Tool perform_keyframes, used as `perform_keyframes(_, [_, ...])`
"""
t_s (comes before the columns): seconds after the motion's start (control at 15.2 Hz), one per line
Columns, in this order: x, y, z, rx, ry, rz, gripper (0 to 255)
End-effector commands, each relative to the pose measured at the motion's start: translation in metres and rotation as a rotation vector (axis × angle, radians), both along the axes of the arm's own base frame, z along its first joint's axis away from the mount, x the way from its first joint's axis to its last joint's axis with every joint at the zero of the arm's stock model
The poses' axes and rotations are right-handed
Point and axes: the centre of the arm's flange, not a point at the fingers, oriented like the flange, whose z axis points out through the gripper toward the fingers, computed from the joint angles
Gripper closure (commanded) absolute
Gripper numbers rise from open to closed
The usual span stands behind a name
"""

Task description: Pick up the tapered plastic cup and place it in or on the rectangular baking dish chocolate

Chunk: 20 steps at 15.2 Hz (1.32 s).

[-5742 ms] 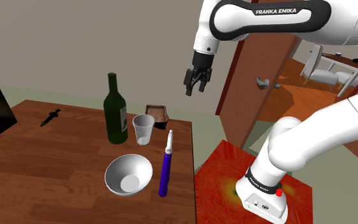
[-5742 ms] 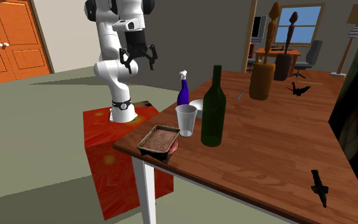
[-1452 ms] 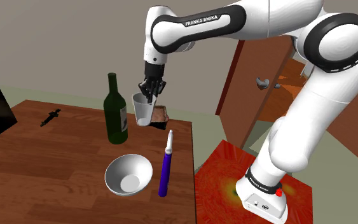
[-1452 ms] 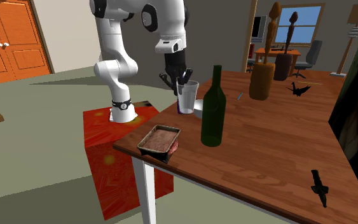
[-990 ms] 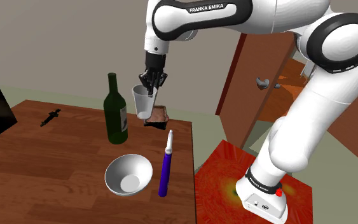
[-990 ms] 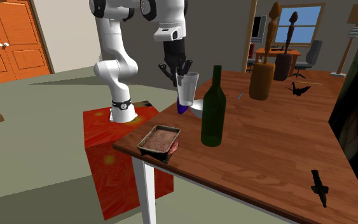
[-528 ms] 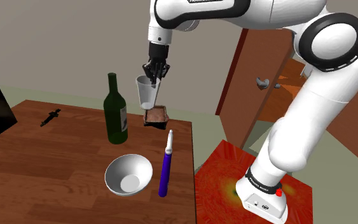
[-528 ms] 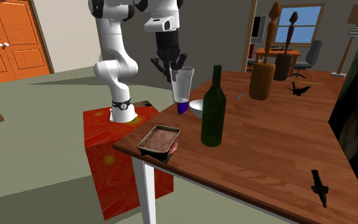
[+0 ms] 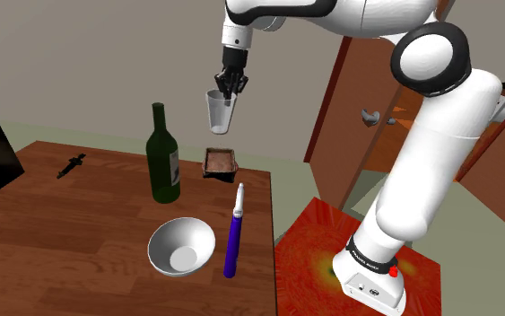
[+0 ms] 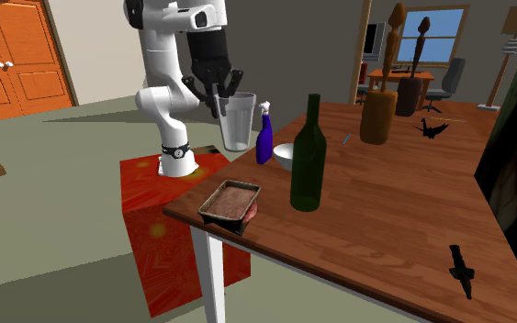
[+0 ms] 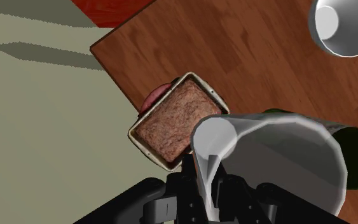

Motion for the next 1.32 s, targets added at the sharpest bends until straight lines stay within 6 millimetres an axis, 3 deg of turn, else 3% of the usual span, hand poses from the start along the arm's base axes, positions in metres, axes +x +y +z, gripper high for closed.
perform_keyframes(0.0, [0.016,-0.031,0.007,-0.001,0.000,0.001,255])
perform_keyframes(1.25, [0.016,-0.031,-0.093,-0.001,0.000,0.001,255])
